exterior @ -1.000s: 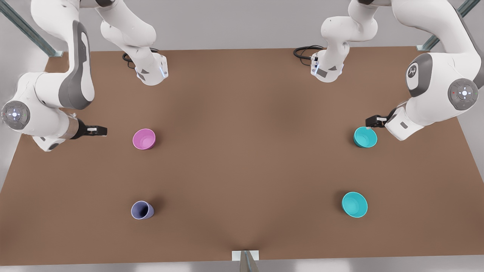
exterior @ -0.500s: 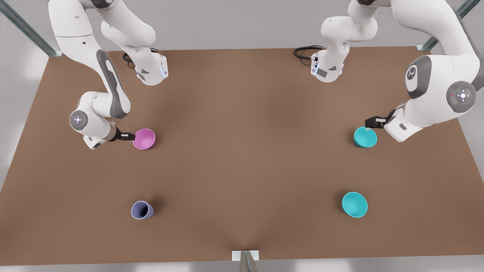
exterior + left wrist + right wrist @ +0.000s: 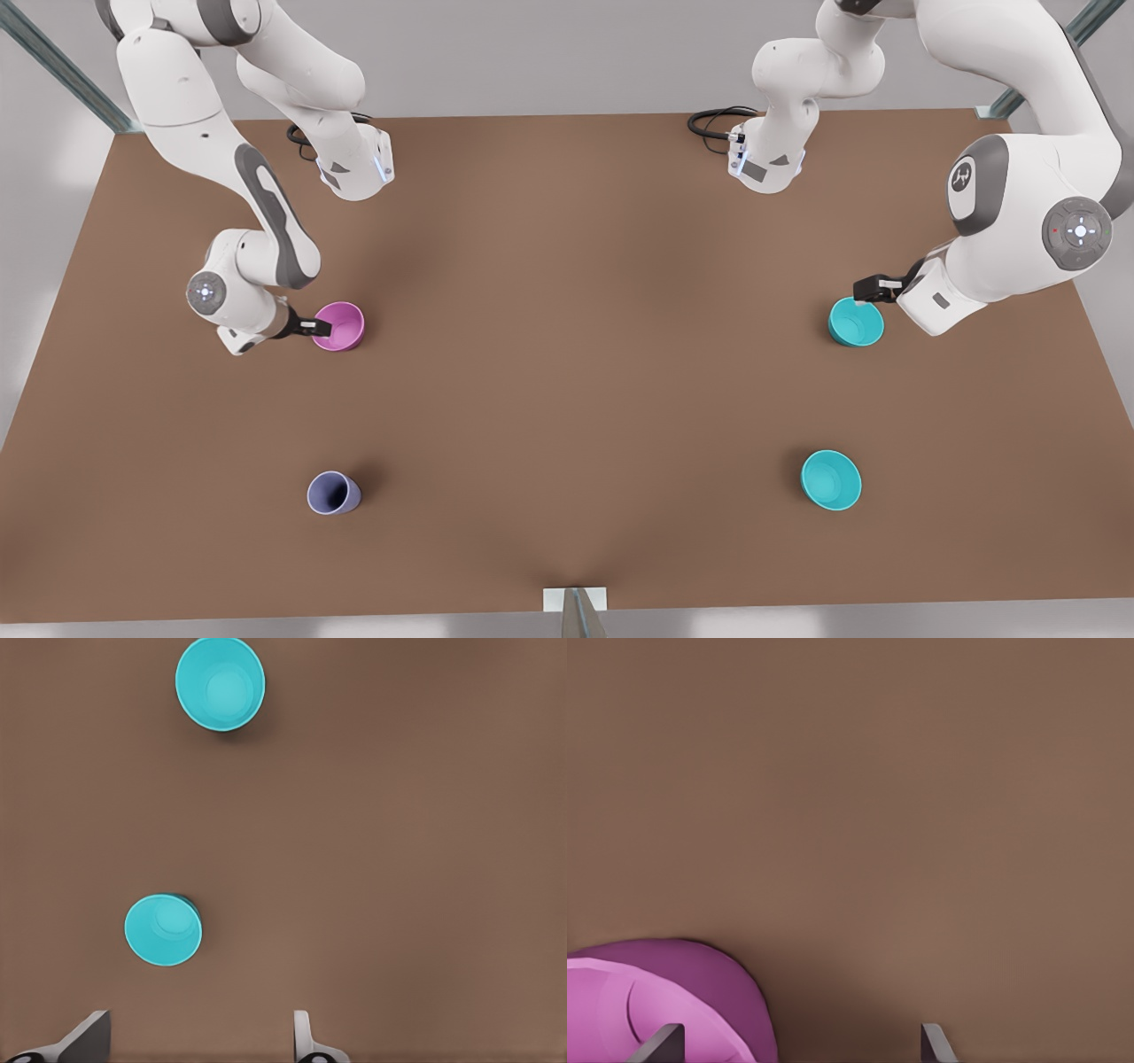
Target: Stack the blue bowl on the pink bowl
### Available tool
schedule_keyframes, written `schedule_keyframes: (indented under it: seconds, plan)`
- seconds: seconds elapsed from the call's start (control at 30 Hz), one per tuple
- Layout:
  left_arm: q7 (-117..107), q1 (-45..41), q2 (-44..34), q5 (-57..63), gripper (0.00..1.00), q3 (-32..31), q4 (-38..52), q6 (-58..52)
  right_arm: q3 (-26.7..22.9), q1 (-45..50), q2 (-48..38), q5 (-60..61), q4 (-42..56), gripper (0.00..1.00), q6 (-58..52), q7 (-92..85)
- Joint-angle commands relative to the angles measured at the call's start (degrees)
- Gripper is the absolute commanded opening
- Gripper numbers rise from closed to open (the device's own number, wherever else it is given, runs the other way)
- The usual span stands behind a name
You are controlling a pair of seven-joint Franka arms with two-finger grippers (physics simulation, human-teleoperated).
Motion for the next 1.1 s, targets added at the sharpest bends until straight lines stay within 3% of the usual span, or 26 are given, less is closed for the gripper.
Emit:
schedule_keyframes:
  seconds: [0.0, 0.2, 0.33, 0.43, 0.53, 0.6, 0.8, 0.93, 1.0, 1.07]
  plan:
    - [-0.04, 0.0, -0.05, 0.03, 1.0, 0.0, 0.03, -0.36, 0.04, -0.01, 0.33, 0.06, 0.0, 0.94, 0.58, -0.44]
    - [-0.13, 0.0, -0.23, 0.03, 1.0, -0.09, 0.03, -0.8, 0.56, 0.26, 1.47, 0.06, 0.7, 0.44, 0.32, -0.62]
    - [-0.13, 0.0, -0.14, 0.03, 1.0, -0.09, 0.03, -0.8, 1.44, 0.34, 1.03, 0.06, 1.49, 0.21, -0.21, -0.7]
    - [-0.13, 0.0, -0.14, 0.03, 1.0, -0.09, 0.03, -0.8, 2.5, 0.34, 0.24, 0.06, 5.27, 0.21, -5.92, -0.62]
    - [-0.13, 0.0, -0.14, 0.03, 1.0, -0.09, 0.03, -0.8, 5.05, 4.38, 2.17, 12.53, 12.29, 0.21, -7.42, 0.17]
    - [-0.13, 0.0, -0.14, 0.12, 1.0, -0.09, 0.03, -0.8, 5.05, 11.05, 7.17, 18.25, 19.84, 0.21, -7.33, 4.2]
    - [-0.13, 2.29, 2.32, -0.15, 1.0, 0.0, -0.06, -0.36, 4.52, 31.1, 22.03, 17.81, 41.82, 0.21, 0.31, 33.12]
    - [0.14, 5.8, 7.15, -0.23, 1.0, 0.0, -0.59, 5.26, 4.43, 38.49, 32.14, 15.44, 54.13, 0.21, 1.9, 44.91]
    - [10.2, 7.38, 7.86, -3.21, 1.0, 1.66, -6.37, 12.55, 4.26, 39.98, 35.83, 12.28, 57.82, 0.21, 1.9, 47.89]
    - [23.42, 6.95, 7.6, -6.91, 1.0, 8.35, -14.03, 19.5, 4.26, 41.04, 38.03, 11.31, 59.94, 0.21, 1.9, 48.78]
